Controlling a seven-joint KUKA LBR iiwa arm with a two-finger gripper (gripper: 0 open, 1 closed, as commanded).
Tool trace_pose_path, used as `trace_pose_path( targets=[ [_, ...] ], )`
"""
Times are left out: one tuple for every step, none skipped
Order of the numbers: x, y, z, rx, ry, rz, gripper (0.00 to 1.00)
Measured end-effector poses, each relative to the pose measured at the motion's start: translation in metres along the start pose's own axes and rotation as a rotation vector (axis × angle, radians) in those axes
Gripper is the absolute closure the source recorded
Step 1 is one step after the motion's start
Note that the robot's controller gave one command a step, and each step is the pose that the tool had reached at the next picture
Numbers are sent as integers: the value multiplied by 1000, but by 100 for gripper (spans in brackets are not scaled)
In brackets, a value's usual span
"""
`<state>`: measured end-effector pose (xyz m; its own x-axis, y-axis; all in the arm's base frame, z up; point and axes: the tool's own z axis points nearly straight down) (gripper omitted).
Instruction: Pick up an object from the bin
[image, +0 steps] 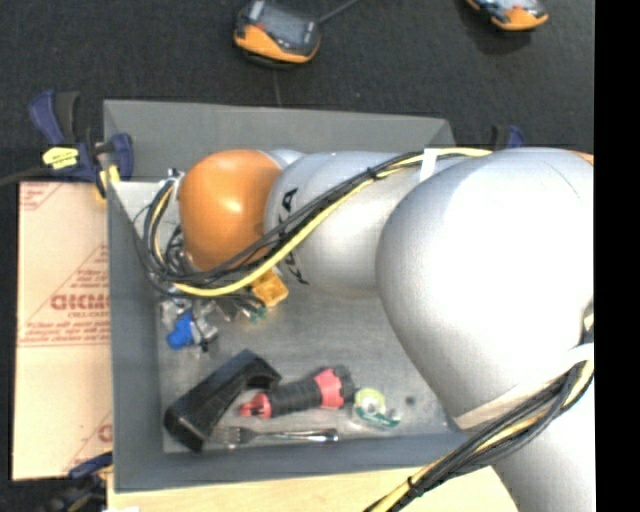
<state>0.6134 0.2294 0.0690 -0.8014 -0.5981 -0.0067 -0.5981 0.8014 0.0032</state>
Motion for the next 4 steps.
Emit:
trace_pose_path(
  targets=[
    [0, 0, 0, 0, 0, 1, 100],
    [0, 0, -11, -1, -2, 3, 100],
    [0, 0, -34, -1, -2, 5, 100],
    [-1, -1, -55, 0, -4, 7, 100]
  ],
)
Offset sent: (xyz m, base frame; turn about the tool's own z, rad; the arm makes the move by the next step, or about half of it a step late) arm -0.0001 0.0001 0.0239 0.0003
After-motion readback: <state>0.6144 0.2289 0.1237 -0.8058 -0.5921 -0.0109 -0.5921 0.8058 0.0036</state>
